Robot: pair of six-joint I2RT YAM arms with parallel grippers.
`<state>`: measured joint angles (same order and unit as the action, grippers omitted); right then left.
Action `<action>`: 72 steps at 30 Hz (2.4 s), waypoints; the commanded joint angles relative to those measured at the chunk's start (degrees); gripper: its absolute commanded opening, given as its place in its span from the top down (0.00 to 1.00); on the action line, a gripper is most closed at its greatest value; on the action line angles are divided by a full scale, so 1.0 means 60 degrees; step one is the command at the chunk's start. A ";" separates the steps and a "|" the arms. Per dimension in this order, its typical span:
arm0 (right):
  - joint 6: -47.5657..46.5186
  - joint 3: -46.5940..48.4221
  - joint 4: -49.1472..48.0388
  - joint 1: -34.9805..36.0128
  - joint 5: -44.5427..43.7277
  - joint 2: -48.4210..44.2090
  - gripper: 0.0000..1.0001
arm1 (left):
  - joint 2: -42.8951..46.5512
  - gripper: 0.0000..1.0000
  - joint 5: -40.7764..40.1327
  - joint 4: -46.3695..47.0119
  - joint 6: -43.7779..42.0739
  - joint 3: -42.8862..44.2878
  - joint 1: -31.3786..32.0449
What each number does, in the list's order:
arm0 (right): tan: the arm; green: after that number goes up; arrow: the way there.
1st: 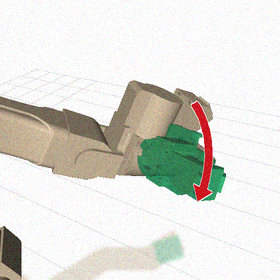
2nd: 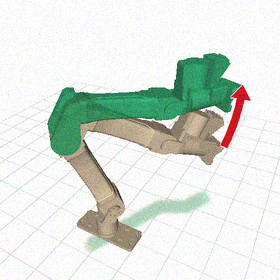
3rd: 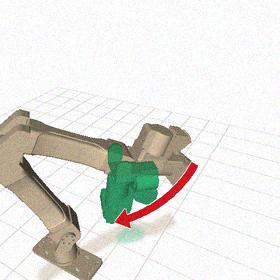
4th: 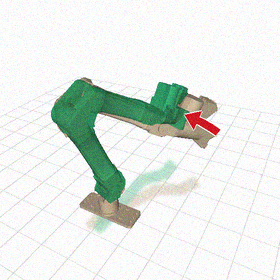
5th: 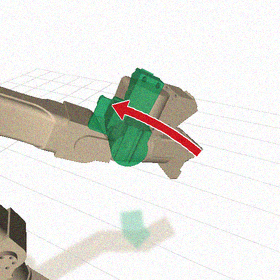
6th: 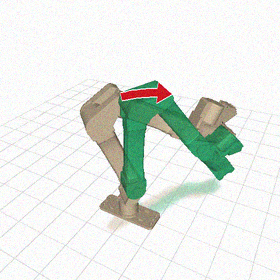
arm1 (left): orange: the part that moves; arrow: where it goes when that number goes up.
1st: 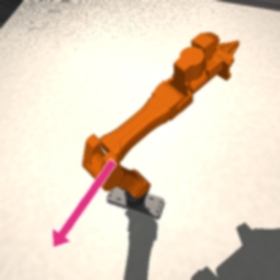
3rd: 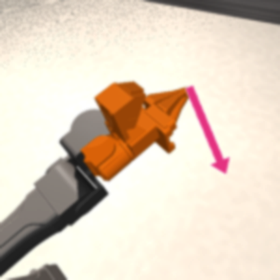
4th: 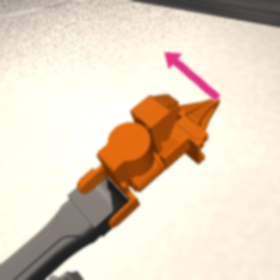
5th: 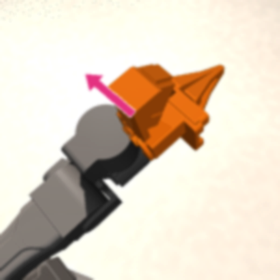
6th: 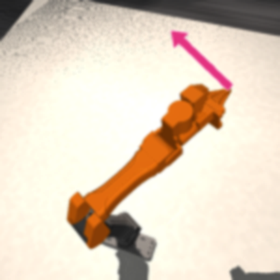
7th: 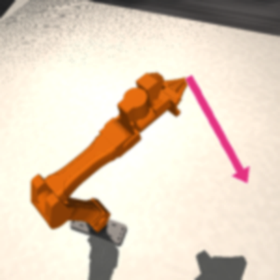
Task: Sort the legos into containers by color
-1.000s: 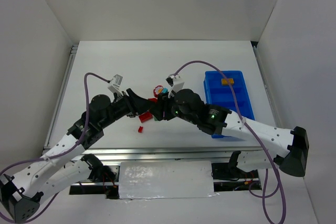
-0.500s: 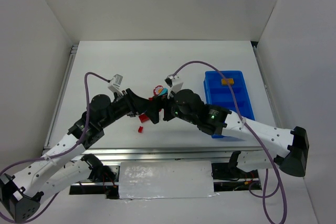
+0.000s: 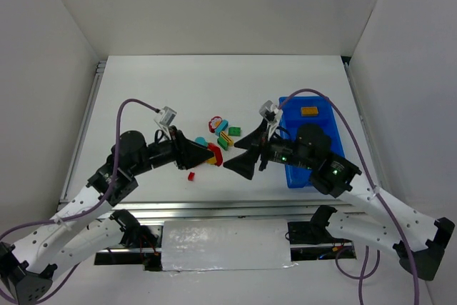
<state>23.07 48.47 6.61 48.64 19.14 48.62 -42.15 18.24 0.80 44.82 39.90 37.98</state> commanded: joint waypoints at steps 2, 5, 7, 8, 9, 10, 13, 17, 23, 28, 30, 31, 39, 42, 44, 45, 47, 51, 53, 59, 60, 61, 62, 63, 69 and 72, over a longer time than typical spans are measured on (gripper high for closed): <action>-0.0929 0.0271 -0.0384 -0.0079 0.1790 -0.0238 0.00 | -0.0006 1.00 0.2698 0.1490 -0.0952 0.0134 0.0043; -0.0843 0.0301 -0.0792 -0.0124 0.2843 0.0084 0.02 | -0.0021 1.00 0.3551 0.2561 -0.0644 -0.0175 0.0057; -0.0623 0.0243 -0.1072 -0.0095 0.3225 0.0377 0.04 | -0.0050 1.00 0.3742 0.2942 -0.0483 -0.0263 0.0043; -0.0593 0.0228 -0.1073 -0.0109 0.3140 0.0450 0.05 | -0.0108 1.00 0.3829 0.3103 -0.0424 -0.0307 0.0057; -0.0593 0.0213 -0.1073 -0.0095 0.2979 0.0538 0.06 | -0.0152 1.00 0.3961 0.3264 -0.0366 -0.0336 0.0057; -0.0579 0.0126 -0.1363 -0.0109 0.2876 0.0568 0.06 | -0.0196 1.00 0.4238 0.3585 -0.0307 -0.0351 0.0057; -0.0403 -0.0065 -0.1803 -0.0109 0.2889 0.0568 0.19 | -0.0284 1.00 0.4314 0.3793 -0.0160 -0.0395 0.0072; -0.0359 -0.0080 -0.2054 -0.0109 0.3372 0.0612 0.43 | -0.0445 1.00 0.4299 0.3763 -0.0219 -0.0351 0.0087; -0.0578 -0.0358 -0.2113 -0.0124 0.3579 0.0261 0.85 | -0.0227 1.00 0.3964 0.3268 -0.0540 -0.0293 0.0087; -0.0769 -0.0577 -0.1806 -0.0269 0.3286 -0.0076 1.00 | 0.0329 1.00 0.3319 0.2885 -0.0936 -0.0307 0.0087; -0.0813 -0.0665 -0.1732 -0.0445 0.3358 -0.0222 1.00 | 0.0535 1.00 0.2997 0.2622 -0.1082 -0.0322 0.0087; -0.0798 -0.0782 -0.1717 -0.0736 0.3489 -0.0266 1.00 | 0.0724 1.00 0.2879 0.2505 -0.1213 -0.0293 0.0087; -0.0637 -0.0450 0.0163 -0.2348 0.1245 -0.0179 1.00 | 0.1385 1.00 0.1723 0.1438 -0.1784 -0.0089 0.0086; 0.0604 0.0400 0.1793 -0.3167 -0.4203 0.0930 1.00 | 0.1298 1.00 0.0537 -0.0246 -0.2122 0.0526 0.0087; 0.1540 0.1236 0.3332 -0.4378 -0.5601 0.2070 1.00 | 0.1312 1.00 -0.0324 -0.1357 -0.2342 0.0835 0.0087; 0.1821 0.1470 0.3714 -0.4720 -0.6360 0.2367 1.00 | 0.1327 1.00 -0.0605 -0.1595 -0.2386 0.0893 0.0087; 0.2523 0.1429 0.3659 -0.5887 -0.6748 0.2764 1.00 | 0.1473 1.00 -0.1089 -0.2093 -0.2416 0.0938 0.0087; 0.3448 0.0829 0.2622 -0.7282 -0.6647 0.2985 1.00 | 0.1795 1.00 -0.1355 -0.2549 -0.2474 0.0879 0.0087; 0.3742 0.0828 0.2385 -0.7637 -0.6573 0.3423 1.00 | 0.1883 1.00 -0.1472 -0.2812 -0.2533 0.0908 0.0086; 0.4094 0.0931 0.1756 -0.8443 -0.6529 0.4786 1.00 | 0.2059 1.00 -0.1590 -0.2931 -0.2533 0.0953 0.0101; 0.4138 0.0960 0.1726 -0.8575 -0.6515 0.4918 1.00 | 0.2045 1.00 -0.1575 -0.2902 -0.2533 0.0924 0.0087; 0.4167 0.0975 0.1696 -0.8605 -0.6413 0.5122 0.99 | 0.2059 1.00 -0.1546 -0.2887 -0.2533 0.0894 0.0087; 0.4182 0.0975 0.1565 -0.8620 -0.6397 0.5197 0.97 | 0.2045 1.00 -0.1531 -0.2872 -0.2548 0.0850 0.0087; 0.4168 0.0946 0.1434 -0.8634 -0.6397 0.5299 0.95 | 0.1987 1.00 -0.1430 -0.2814 -0.2548 0.0821 0.0087; 0.4007 0.1282 0.1373 -0.8664 -0.6090 0.5870 0.76 | 0.1810 1.00 -0.1194 -0.2697 -0.2533 0.0704 0.0087; 0.4065 0.1209 0.1344 -0.8664 -0.6060 0.5886 0.31 | 0.1825 1.00 -0.1194 -0.2652 -0.2533 0.0660 0.0101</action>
<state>47.16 53.69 16.91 -3.16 -16.95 83.81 -31.38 10.13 -17.58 31.20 43.42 38.57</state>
